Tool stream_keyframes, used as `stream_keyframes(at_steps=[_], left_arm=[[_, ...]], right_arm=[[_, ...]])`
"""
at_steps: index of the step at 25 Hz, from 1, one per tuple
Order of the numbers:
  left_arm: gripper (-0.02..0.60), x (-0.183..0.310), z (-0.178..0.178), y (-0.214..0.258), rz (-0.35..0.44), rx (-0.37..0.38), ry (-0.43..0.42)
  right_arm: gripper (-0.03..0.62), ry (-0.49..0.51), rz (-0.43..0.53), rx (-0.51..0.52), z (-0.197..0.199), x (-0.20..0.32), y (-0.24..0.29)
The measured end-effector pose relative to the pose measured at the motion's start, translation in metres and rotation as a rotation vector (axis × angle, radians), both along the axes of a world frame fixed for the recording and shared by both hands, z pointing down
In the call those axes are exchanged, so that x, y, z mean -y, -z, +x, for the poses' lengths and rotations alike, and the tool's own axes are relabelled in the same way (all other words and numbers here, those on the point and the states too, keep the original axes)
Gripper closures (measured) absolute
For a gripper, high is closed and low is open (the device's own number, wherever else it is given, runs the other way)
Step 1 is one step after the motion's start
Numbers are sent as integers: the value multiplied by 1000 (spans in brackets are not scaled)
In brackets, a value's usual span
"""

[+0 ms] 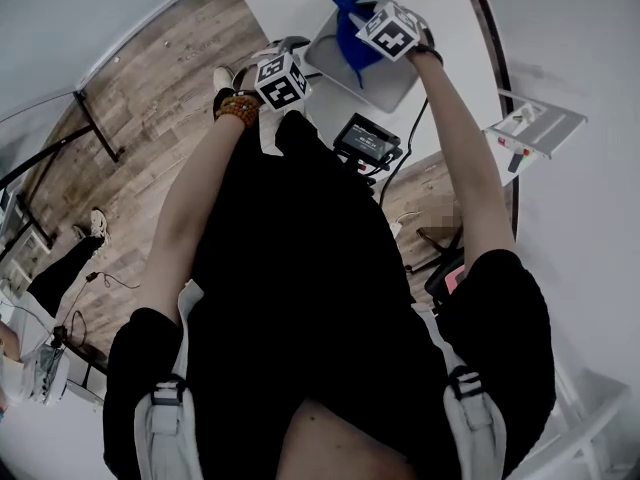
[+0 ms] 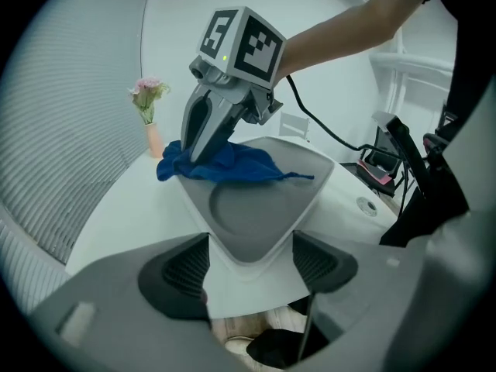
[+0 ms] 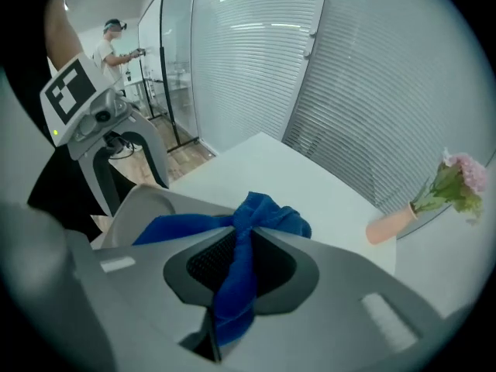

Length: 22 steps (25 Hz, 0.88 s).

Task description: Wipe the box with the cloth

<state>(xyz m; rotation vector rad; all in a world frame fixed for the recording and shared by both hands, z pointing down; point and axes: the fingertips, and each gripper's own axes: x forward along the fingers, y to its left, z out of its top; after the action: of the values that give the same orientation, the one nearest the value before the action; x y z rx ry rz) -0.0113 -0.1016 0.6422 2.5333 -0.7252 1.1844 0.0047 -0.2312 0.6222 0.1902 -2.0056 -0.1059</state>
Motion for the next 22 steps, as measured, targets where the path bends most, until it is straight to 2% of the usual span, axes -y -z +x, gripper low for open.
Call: stream_keyframes(at_steps=[3, 7, 10, 13, 18, 22], left_arm=[[230, -2, -1, -4, -1, -10, 2], [232, -2, -6, -5, -2, -24, 40], [232, -6, -1, -2, 6, -17, 29], [232, -4, -1, -5, 3, -8, 14], [235, -2, -6, -6, -5, -15, 40], [238, 1, -9, -9, -5, -35, 88]], right_arm=[[505, 72, -46, 68, -14, -30, 1], [507, 165, 52, 91, -20, -47, 4], [508, 244, 132, 78, -17, -58, 7], [508, 275, 178, 97, -24, -67, 5], [516, 360, 51, 127, -46, -120, -4], [516, 298, -126, 164, -42, -144, -11]])
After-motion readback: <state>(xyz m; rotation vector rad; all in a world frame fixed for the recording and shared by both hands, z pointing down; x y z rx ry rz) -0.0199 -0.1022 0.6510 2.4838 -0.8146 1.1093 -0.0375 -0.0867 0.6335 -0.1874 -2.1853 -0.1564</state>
